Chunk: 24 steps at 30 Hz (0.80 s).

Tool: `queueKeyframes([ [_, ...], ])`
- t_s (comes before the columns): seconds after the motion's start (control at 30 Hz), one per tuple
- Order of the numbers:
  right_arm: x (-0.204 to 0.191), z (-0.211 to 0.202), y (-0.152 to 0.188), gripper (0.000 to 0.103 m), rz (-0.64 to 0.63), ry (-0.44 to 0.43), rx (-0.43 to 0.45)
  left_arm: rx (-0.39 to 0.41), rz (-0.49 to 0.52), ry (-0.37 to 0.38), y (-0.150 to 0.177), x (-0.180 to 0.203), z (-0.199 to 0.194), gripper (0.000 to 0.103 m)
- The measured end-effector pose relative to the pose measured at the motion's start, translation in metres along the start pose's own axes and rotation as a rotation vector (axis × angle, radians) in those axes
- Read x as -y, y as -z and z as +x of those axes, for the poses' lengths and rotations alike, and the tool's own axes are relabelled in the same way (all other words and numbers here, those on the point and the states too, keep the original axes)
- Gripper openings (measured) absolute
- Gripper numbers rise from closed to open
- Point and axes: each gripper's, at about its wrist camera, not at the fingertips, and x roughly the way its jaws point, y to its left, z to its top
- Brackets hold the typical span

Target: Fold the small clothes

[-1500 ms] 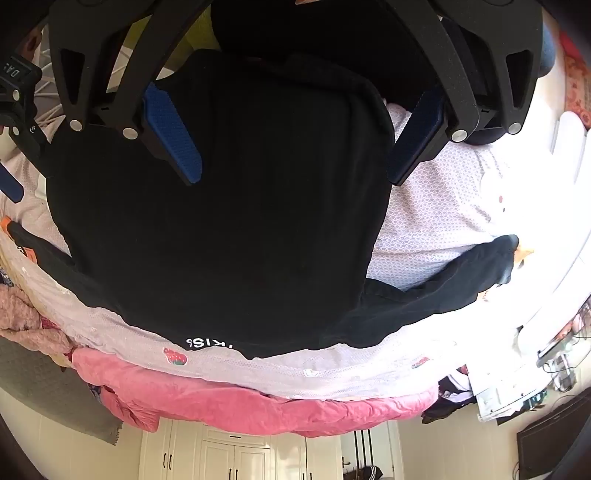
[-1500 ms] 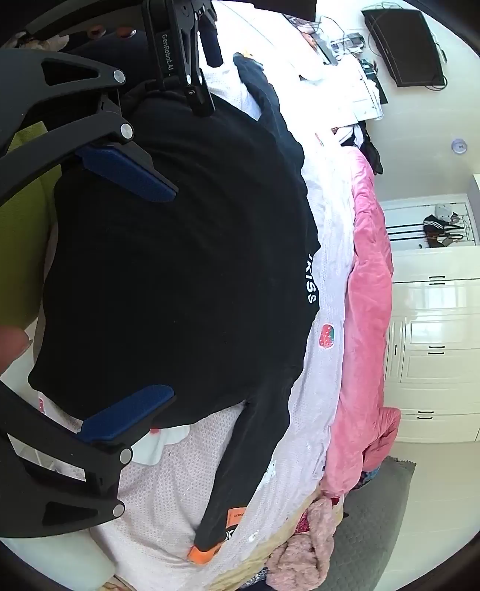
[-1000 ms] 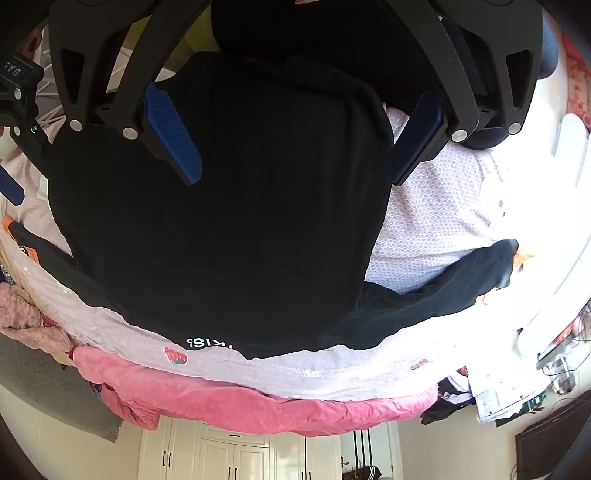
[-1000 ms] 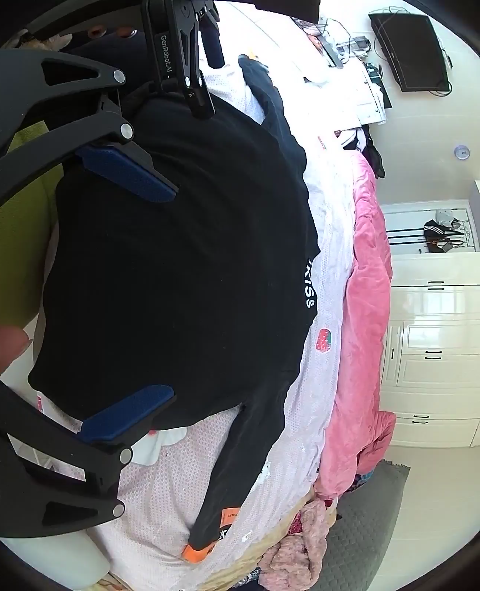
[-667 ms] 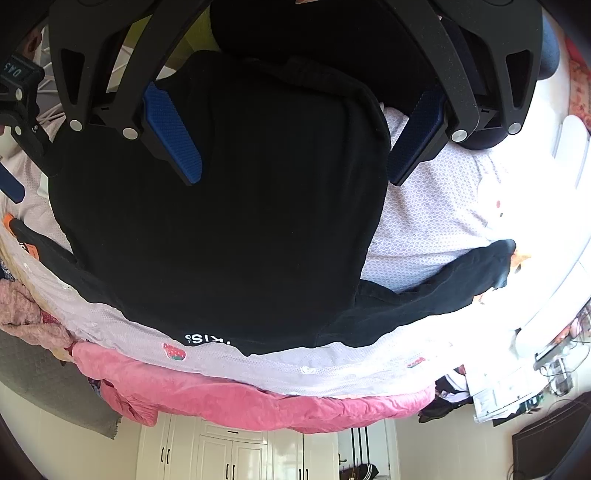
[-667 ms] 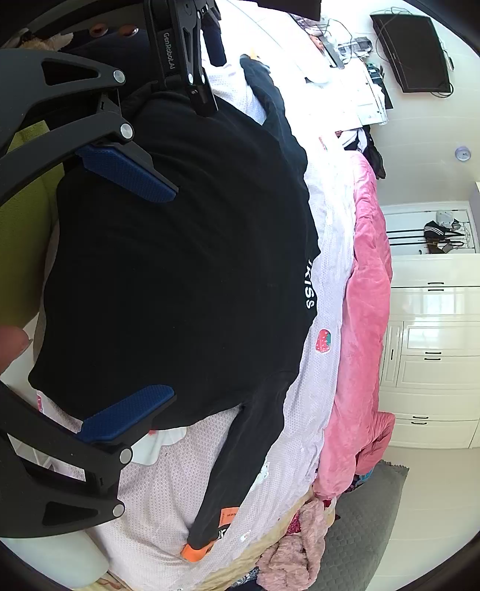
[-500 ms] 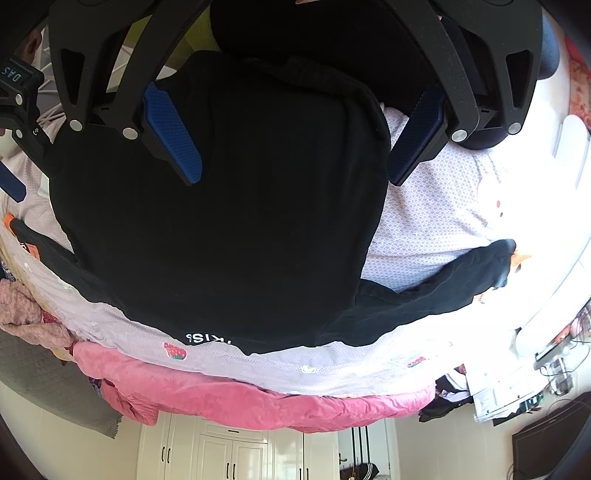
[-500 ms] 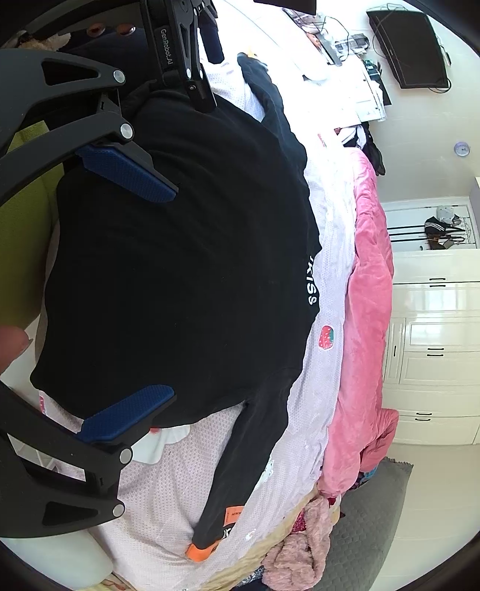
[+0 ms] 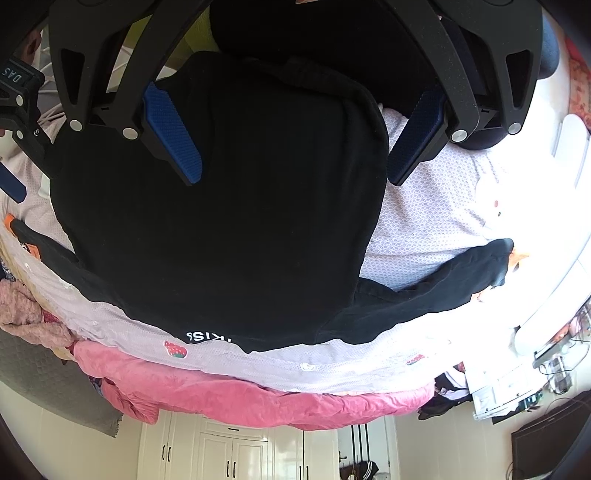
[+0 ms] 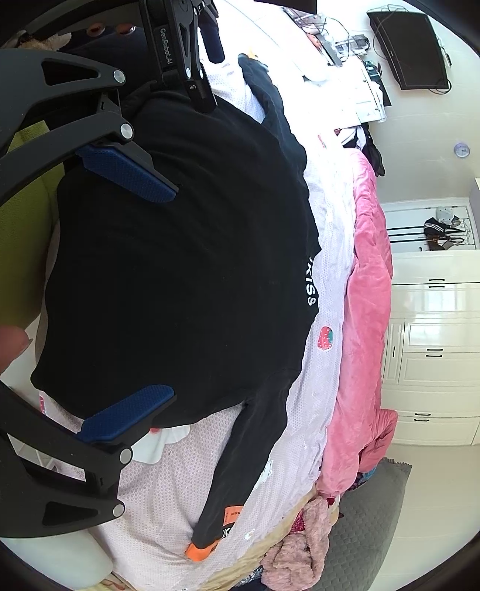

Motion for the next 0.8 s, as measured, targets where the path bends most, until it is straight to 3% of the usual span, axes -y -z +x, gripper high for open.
queueKeyframes([
  [0.8,0.0038,0.0028,-0.0096,0.099,0.017,0.019,0.025,0.003,0.009,0.002,-0.0063,0.0038,0.0021,0.094],
])
